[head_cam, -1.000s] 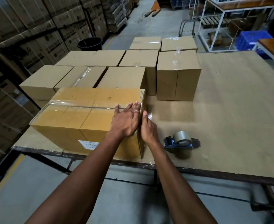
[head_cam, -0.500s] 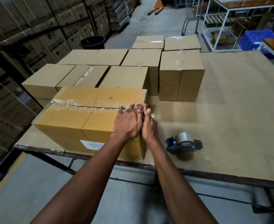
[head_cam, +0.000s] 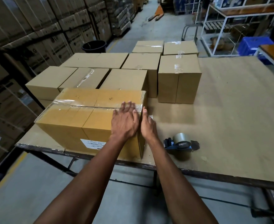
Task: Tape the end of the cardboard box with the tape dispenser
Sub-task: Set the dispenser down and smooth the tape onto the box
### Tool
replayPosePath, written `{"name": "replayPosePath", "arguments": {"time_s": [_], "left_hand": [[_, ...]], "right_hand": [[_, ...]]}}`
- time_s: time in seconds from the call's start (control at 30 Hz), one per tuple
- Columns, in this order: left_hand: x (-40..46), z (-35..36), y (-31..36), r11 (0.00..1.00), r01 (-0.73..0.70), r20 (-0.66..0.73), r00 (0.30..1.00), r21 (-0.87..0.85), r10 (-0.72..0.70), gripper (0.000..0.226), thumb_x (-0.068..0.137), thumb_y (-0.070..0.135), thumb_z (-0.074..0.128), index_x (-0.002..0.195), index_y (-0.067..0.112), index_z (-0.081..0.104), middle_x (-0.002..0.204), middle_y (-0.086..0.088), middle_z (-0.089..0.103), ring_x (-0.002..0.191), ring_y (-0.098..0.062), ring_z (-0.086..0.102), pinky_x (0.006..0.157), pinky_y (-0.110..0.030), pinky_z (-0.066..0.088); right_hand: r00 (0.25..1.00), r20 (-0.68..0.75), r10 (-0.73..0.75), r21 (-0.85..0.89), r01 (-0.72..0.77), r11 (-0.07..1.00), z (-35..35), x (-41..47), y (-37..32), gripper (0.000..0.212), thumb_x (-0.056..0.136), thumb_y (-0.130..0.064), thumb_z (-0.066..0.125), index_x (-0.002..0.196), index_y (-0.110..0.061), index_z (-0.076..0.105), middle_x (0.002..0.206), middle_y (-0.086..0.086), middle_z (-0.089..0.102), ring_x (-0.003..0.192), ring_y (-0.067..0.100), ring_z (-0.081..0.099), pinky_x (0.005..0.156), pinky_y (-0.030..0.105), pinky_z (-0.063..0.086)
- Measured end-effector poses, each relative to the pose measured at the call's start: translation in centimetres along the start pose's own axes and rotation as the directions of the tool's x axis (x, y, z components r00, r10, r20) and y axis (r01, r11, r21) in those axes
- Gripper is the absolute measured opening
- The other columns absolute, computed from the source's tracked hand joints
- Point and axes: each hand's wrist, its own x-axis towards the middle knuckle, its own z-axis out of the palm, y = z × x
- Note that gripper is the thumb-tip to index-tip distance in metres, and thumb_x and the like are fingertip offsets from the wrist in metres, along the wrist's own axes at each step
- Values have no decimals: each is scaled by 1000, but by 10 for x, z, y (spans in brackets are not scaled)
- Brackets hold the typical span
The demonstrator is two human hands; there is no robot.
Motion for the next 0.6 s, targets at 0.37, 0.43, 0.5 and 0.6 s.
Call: {"name": "replayPosePath", "arguments": {"time_s": [0.37, 0.43, 0.5, 0.6], "left_hand": [[-23, -6, 4, 995, 7, -199, 980, -103, -27, 59, 107, 41, 21, 108, 18, 75, 88, -10, 76, 71, -22, 67, 109, -51, 50], [-25, -5, 4, 991, 5, -216, 976, -134, -34, 57, 108, 39, 23, 106, 16, 75, 91, -10, 76, 69, -20, 61, 100, -53, 55], [-28, -6, 4, 987, -16, -234, 972, -161, -23, 53, 110, 36, 25, 111, 14, 74, 97, -11, 77, 73, -20, 61, 100, -53, 55], [-32, -4, 3, 982, -58, -219, 975, -182, 17, 54, 111, 37, 24, 126, 12, 69, 118, -13, 75, 102, -28, 71, 107, -51, 51]], "right_hand": [[998, 1, -64, -144, 63, 988, 9, 10, 8, 57, 113, -49, 33, 160, -19, 43, 144, 19, 64, 133, 36, 60, 113, 43, 47], [999, 41, -23, -177, 30, 984, 5, 9, 11, 61, 112, -55, 29, 158, -19, 46, 148, 20, 61, 138, 38, 56, 117, 46, 44], [998, 67, -14, -199, 28, 980, 0, 5, 13, 62, 111, -56, 28, 153, -17, 53, 147, 21, 61, 137, 38, 56, 117, 47, 43], [992, 124, -38, -213, 64, 975, -12, -8, 18, 56, 112, -52, 31, 138, -17, 67, 133, 19, 70, 123, 35, 64, 110, 47, 49]]}}
